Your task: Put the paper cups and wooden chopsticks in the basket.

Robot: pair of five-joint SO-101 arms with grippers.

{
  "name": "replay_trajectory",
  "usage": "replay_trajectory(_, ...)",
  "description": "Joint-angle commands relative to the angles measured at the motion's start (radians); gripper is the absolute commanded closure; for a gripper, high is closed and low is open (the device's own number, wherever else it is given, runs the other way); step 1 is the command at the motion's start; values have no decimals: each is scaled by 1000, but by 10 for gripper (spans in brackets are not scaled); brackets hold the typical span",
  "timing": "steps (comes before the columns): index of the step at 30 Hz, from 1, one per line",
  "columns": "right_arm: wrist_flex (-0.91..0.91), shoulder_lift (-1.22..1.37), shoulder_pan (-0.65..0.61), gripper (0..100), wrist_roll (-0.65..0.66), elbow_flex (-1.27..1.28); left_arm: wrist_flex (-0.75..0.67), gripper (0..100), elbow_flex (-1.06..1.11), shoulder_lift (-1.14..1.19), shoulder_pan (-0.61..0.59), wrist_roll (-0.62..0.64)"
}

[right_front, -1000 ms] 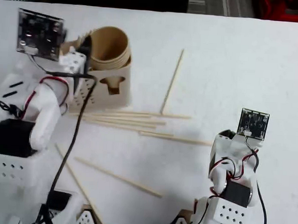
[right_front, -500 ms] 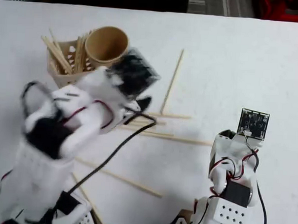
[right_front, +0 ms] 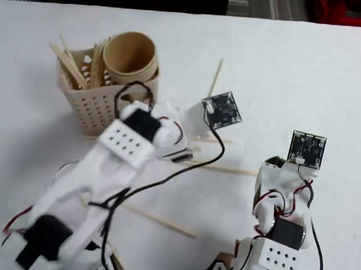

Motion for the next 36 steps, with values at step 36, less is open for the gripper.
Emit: replay_trajectory(36,-19,-12,1,981,3,-21,448,915,-896,978,-88,-247)
